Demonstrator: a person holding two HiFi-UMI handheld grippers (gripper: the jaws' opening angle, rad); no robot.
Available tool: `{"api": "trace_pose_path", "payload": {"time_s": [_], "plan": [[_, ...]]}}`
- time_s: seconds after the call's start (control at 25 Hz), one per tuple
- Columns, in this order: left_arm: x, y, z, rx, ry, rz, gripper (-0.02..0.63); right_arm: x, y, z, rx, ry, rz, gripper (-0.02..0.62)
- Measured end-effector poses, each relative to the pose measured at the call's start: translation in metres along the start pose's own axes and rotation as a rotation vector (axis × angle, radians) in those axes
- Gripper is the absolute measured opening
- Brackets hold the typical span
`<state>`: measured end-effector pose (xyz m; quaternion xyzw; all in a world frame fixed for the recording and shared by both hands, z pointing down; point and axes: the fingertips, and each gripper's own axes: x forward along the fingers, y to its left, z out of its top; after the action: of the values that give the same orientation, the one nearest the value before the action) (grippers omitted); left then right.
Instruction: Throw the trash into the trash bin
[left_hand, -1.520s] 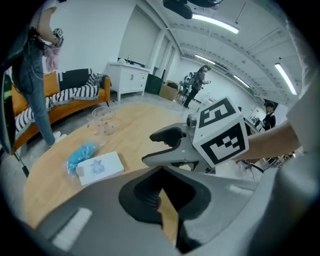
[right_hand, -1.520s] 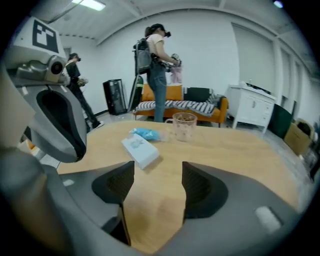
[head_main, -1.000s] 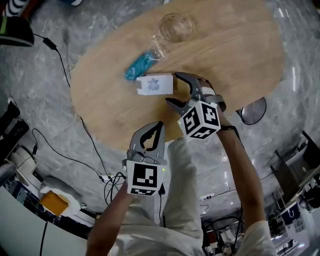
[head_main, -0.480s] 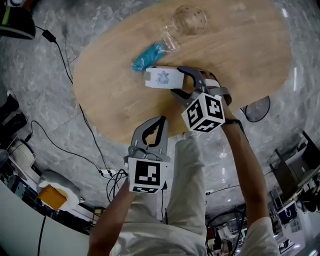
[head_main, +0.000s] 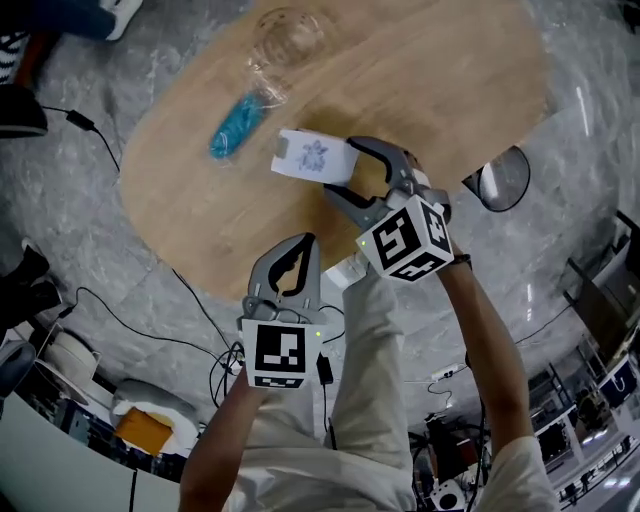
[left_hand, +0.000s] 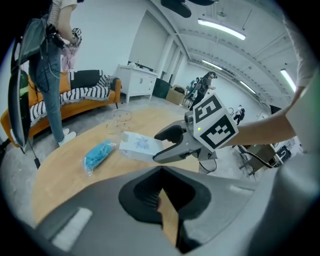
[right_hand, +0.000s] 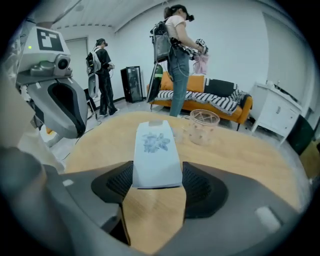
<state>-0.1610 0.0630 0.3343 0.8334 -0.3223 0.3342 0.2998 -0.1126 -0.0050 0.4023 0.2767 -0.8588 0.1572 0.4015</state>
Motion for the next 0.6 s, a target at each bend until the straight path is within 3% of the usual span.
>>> {"api": "trace_pose_path", "payload": {"time_s": [0.16,0.48,0.6], "plan": [[0.017,-0.023,0.013,0.058,0.004,-0.042,0.0,-0.032,-0.027,-0.025,0.129,-0.028,-0.081,0.333],[0.011,-0.011,-0.006,0.129,0.02,-0.097,0.0,-0.044,-0.027,-0.036,0.316,-0.086,-0.211,0.333],[0.01,-0.026,0.0,0.142,0.02,-0.108,0.0,-0.067,-0.03,-0.049,0.367,-0.091,-0.253,0.333]]}}
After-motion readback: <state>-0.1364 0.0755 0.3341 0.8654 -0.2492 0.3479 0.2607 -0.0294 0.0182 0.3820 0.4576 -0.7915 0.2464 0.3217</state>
